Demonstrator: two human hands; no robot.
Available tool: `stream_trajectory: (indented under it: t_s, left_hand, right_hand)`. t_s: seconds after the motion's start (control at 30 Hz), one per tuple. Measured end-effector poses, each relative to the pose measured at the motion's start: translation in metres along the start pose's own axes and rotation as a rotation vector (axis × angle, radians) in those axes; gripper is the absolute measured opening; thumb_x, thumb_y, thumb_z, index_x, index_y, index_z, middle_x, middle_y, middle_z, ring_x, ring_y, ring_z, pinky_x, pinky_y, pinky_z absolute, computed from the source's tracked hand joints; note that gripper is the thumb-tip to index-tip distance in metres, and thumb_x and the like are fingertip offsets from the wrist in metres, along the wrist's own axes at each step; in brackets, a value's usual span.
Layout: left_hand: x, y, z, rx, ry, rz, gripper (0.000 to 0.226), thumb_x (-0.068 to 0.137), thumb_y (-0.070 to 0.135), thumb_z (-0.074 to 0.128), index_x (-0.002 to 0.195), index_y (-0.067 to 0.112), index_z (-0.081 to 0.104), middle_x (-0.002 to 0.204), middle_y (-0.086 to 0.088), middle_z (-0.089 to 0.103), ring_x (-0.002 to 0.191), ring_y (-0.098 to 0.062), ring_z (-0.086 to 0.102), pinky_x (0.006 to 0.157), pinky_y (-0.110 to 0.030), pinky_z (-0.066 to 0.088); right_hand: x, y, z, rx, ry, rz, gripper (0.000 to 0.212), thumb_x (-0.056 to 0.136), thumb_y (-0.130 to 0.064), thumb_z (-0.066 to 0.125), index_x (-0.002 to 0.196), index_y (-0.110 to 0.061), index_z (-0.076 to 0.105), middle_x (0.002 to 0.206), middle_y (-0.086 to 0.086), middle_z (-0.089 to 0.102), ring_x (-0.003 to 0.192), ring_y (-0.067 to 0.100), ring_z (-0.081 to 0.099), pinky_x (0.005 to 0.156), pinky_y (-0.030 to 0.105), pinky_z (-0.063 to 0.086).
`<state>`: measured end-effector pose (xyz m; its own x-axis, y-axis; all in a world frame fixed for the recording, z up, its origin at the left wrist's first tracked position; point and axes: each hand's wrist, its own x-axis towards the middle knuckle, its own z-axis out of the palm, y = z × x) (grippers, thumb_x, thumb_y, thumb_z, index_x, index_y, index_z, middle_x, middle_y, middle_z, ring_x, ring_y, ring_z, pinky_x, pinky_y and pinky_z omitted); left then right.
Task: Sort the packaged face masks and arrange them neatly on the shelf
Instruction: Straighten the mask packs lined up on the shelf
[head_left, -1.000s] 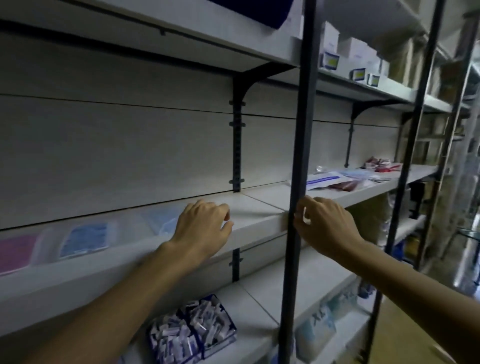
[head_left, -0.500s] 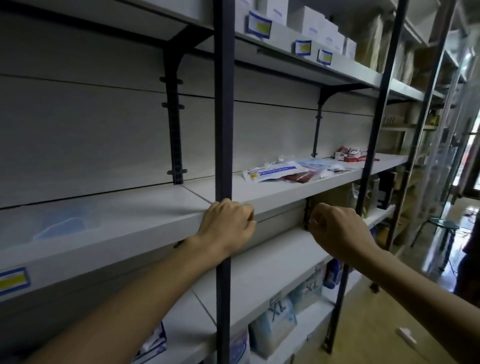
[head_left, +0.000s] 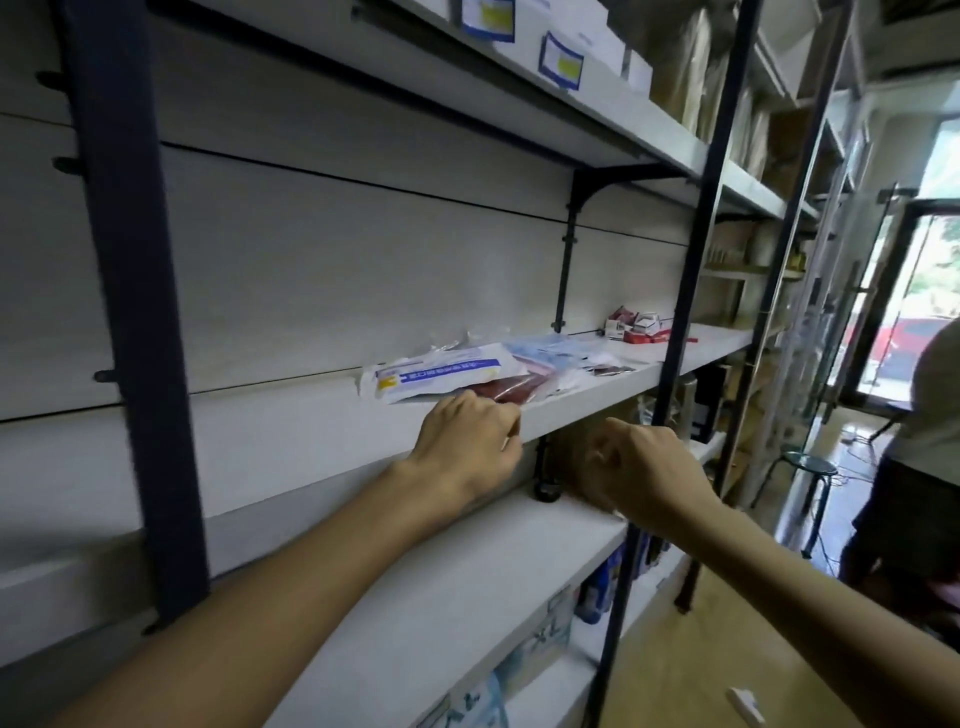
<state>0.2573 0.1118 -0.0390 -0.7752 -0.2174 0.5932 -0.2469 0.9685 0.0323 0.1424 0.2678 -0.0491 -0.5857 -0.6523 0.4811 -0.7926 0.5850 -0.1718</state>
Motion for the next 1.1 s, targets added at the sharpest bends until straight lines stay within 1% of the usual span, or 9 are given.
stream_trajectory:
  t_s: [0.03, 0.17, 0.33, 0.47, 0.6, 0.7, 0.87, 1.0, 1.1]
  left_hand:
    - [0.016, 0.005, 0.012, -0.013, -0.001, 0.009, 0.024, 0.093, 0.033, 0.046, 0.104, 0.021, 0.064, 0.106, -0.002, 0.066, 0.102, -0.023, 0.054, 0.086, -0.032, 0.040]
    - [0.069, 0.025, 0.060, -0.033, -0.045, 0.032, 0.026, 0.094, 0.036, 0.046, 0.105, 0.020, 0.064, 0.107, -0.004, 0.066, 0.102, -0.024, 0.054, 0.087, -0.033, 0.040]
    - [0.120, 0.039, 0.107, -0.048, -0.034, 0.025, 0.026, 0.094, 0.036, 0.047, 0.104, 0.020, 0.064, 0.104, -0.003, 0.066, 0.099, -0.022, 0.055, 0.083, -0.033, 0.042]
    - [0.156, 0.043, 0.134, -0.010, -0.024, -0.022, 0.022, 0.094, 0.033, 0.045, 0.100, 0.020, 0.062, 0.102, -0.003, 0.066, 0.096, -0.021, 0.055, 0.082, -0.034, 0.041]
    - [0.193, 0.048, 0.152, 0.018, 0.029, -0.114, 0.020, 0.094, 0.031, 0.045, 0.096, 0.020, 0.062, 0.099, 0.000, 0.066, 0.095, -0.020, 0.054, 0.077, -0.031, 0.038]
    - [0.216, 0.047, 0.161, 0.065, 0.077, -0.191, 0.021, 0.094, 0.031, 0.045, 0.093, 0.019, 0.063, 0.097, -0.001, 0.066, 0.095, -0.021, 0.054, 0.077, -0.030, 0.035]
    - [0.236, 0.036, 0.171, 0.161, 0.109, -0.339, 0.019, 0.092, 0.027, 0.046, 0.093, 0.018, 0.062, 0.094, -0.001, 0.066, 0.094, -0.023, 0.053, 0.071, -0.030, 0.029]
    - [0.245, 0.019, 0.176, 0.233, 0.096, -0.413, 0.018, 0.090, 0.031, 0.049, 0.091, 0.020, 0.064, 0.095, 0.000, 0.066, 0.097, -0.023, 0.055, 0.074, -0.030, 0.035]
    - [0.252, 0.004, 0.178, 0.281, 0.078, -0.459, 0.020, 0.089, 0.032, 0.051, 0.093, 0.020, 0.065, 0.100, 0.001, 0.067, 0.100, -0.021, 0.054, 0.071, -0.027, 0.029]
  right_hand:
    - [0.010, 0.015, 0.003, 0.000, 0.003, 0.012, 0.015, 0.094, -0.027, 0.051, 0.087, -0.017, 0.060, 0.071, -0.003, 0.059, 0.064, 0.016, 0.061, 0.063, 0.039, 0.057]
    - [0.045, 0.069, 0.015, 0.036, -0.016, 0.029, 0.011, 0.096, -0.024, 0.052, 0.087, -0.022, 0.057, 0.072, -0.007, 0.060, 0.064, 0.008, 0.061, 0.061, 0.026, 0.055]
    - [0.091, 0.131, 0.037, 0.062, 0.008, 0.031, 0.012, 0.095, -0.024, 0.052, 0.089, -0.020, 0.061, 0.077, -0.002, 0.066, 0.068, 0.015, 0.065, 0.066, 0.037, 0.059]
    - [0.130, 0.170, 0.054, 0.114, 0.026, -0.034, 0.009, 0.093, -0.026, 0.053, 0.095, -0.022, 0.061, 0.084, -0.001, 0.067, 0.073, 0.018, 0.065, 0.068, 0.040, 0.058]
    - [0.173, 0.201, 0.058, 0.172, -0.010, -0.105, 0.014, 0.093, -0.023, 0.057, 0.105, -0.019, 0.063, 0.096, 0.003, 0.070, 0.082, 0.020, 0.066, 0.074, 0.041, 0.058]
    - [0.209, 0.222, 0.060, 0.213, -0.029, -0.173, 0.014, 0.092, -0.020, 0.060, 0.105, -0.017, 0.063, 0.096, 0.003, 0.070, 0.081, 0.019, 0.066, 0.075, 0.039, 0.058]
    - [0.262, 0.242, 0.081, 0.324, -0.009, -0.253, 0.010, 0.090, -0.023, 0.062, 0.098, -0.017, 0.066, 0.090, 0.004, 0.071, 0.077, 0.019, 0.066, 0.073, 0.040, 0.058]
    - [0.298, 0.239, 0.103, 0.387, 0.004, -0.268, 0.010, 0.088, -0.024, 0.061, 0.093, -0.018, 0.067, 0.083, 0.001, 0.073, 0.076, 0.021, 0.067, 0.071, 0.042, 0.056]
    - [0.324, 0.230, 0.117, 0.431, -0.025, -0.277, 0.010, 0.089, -0.022, 0.059, 0.095, -0.017, 0.066, 0.082, 0.001, 0.073, 0.073, 0.022, 0.068, 0.071, 0.042, 0.057]
